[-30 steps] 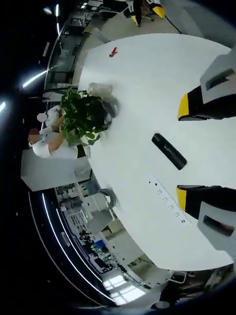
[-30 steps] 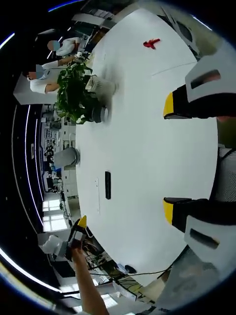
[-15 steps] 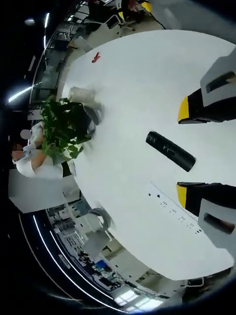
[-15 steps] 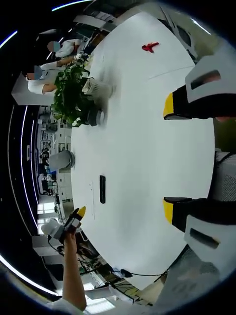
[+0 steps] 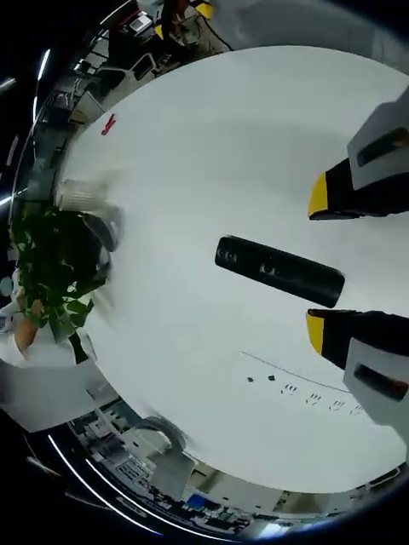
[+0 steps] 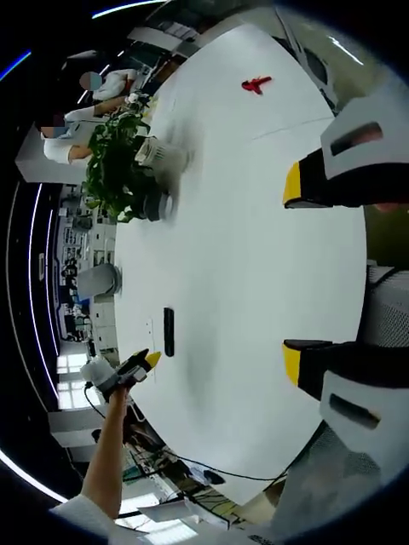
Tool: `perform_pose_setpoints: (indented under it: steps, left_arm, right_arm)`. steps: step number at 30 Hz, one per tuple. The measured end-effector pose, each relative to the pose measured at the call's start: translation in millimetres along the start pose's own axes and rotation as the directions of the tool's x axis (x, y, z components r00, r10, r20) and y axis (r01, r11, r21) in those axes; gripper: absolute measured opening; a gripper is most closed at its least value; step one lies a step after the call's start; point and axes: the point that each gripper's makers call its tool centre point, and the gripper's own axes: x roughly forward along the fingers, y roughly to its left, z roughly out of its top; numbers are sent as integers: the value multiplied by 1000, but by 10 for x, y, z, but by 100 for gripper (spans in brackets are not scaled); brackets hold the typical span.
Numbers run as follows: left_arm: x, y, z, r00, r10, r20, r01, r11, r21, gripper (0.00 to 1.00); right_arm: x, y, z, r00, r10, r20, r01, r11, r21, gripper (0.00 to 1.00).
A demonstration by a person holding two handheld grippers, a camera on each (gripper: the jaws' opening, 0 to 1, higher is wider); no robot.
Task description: Press the specified remote control buttons in sequence, fully releasing each button before pressing the next.
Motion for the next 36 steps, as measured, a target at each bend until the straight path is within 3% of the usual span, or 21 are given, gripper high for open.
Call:
perform_pose_setpoints:
  steps: [8, 12, 17, 23, 32, 36]
  left_arm:
    - [282, 87, -69, 998, -48, -51, 47, 999, -24, 42]
    - [382, 142, -131, 995, -44, -93, 42, 999, -25, 41]
    - [457, 136, -227, 986, -58, -158, 59, 998, 2, 38]
    - [515, 96, -271, 981, -60, -183, 64, 998, 15, 36]
    - [480, 73, -272, 988, -65, -142, 69, 997, 25, 33]
    - [474, 36, -271, 991, -71, -113, 77, 996, 47, 28]
  right_arm:
    - [20, -4, -45, 1000, -1, -29, 1, 1000, -3, 64]
    - [24, -1, -60, 999, -1, -39, 1, 1000, -6, 64]
    - [23, -10, -77, 999, -8, -46, 8, 1000, -6, 63]
    - [17, -21, -79, 999, -14, -46, 14, 1000, -2, 64]
    - [17, -8, -71, 999, -9, -40, 9, 1000, -4, 63]
    - [23, -11, -61, 999, -5, -32, 5, 1000, -7, 63]
